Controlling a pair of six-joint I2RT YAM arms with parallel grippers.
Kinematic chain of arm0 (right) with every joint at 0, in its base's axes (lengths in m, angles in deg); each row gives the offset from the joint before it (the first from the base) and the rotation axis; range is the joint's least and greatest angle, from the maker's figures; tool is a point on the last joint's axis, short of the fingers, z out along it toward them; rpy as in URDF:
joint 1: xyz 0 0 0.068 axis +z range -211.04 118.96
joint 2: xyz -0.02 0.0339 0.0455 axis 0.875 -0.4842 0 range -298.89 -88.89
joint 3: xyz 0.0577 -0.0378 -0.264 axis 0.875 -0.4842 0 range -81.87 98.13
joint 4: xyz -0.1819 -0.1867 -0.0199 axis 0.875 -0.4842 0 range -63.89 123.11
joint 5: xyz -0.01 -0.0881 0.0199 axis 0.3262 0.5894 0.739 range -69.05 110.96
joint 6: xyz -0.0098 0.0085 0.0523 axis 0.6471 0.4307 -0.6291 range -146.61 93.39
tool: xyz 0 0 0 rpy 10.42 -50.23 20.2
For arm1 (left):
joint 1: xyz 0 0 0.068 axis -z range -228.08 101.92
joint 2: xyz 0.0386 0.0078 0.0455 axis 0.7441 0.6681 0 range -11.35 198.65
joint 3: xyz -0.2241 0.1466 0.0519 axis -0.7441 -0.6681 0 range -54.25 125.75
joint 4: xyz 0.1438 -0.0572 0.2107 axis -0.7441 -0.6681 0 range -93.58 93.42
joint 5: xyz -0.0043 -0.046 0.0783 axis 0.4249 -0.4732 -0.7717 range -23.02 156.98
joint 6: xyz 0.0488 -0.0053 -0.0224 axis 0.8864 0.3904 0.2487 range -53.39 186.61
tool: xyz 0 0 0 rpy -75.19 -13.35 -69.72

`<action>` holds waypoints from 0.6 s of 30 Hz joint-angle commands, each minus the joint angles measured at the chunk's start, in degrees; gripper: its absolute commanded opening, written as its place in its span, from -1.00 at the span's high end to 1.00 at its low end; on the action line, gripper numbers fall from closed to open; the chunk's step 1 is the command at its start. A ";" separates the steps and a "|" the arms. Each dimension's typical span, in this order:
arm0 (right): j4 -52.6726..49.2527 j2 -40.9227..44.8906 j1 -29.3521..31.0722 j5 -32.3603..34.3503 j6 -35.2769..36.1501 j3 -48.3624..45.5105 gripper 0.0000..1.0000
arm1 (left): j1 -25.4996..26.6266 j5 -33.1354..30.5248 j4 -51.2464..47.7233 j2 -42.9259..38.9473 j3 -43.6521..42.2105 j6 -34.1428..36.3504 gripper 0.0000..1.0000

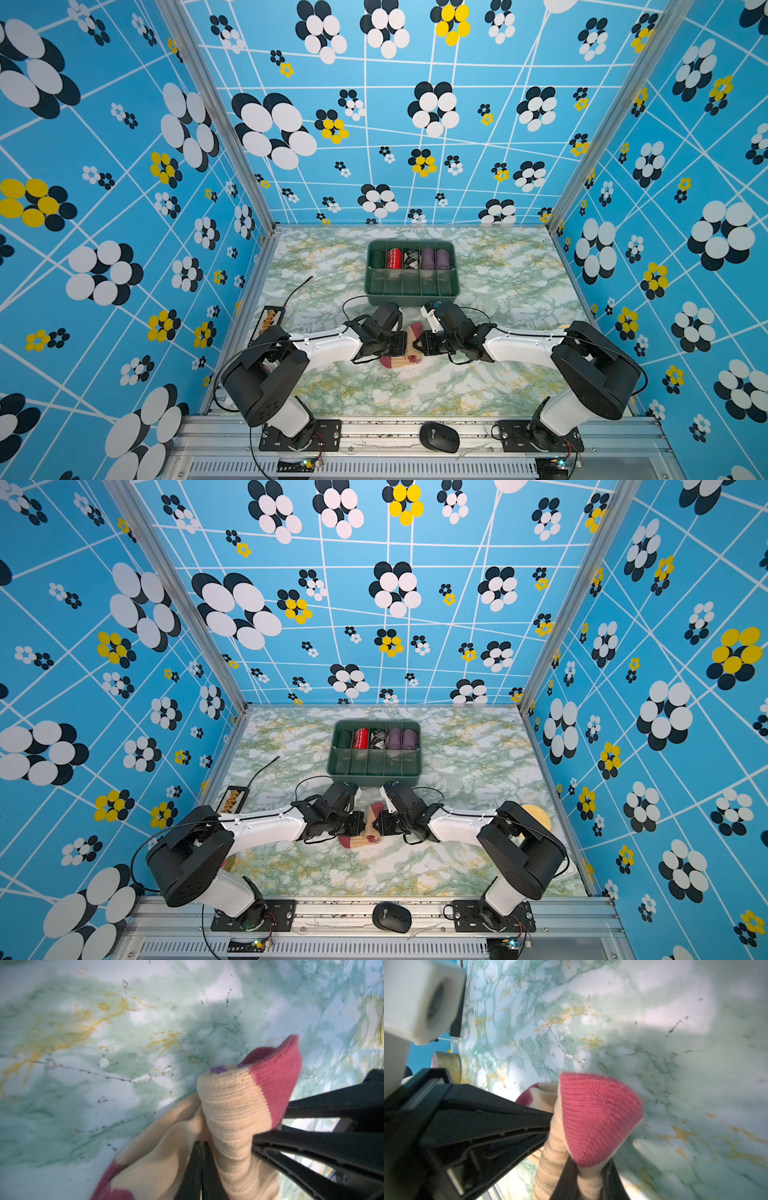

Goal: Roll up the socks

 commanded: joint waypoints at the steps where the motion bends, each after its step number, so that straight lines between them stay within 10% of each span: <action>1: -8.08 -2.24 0.40 1.38 1.64 -0.66 1.00 | -0.36 -0.94 -3.02 -2.44 -0.18 0.93 0.87; 18: -12.76 -1.29 0.43 -1.21 7.41 1.87 1.00 | 0.73 -2.30 -1.31 2.23 -5.52 -1.00 1.00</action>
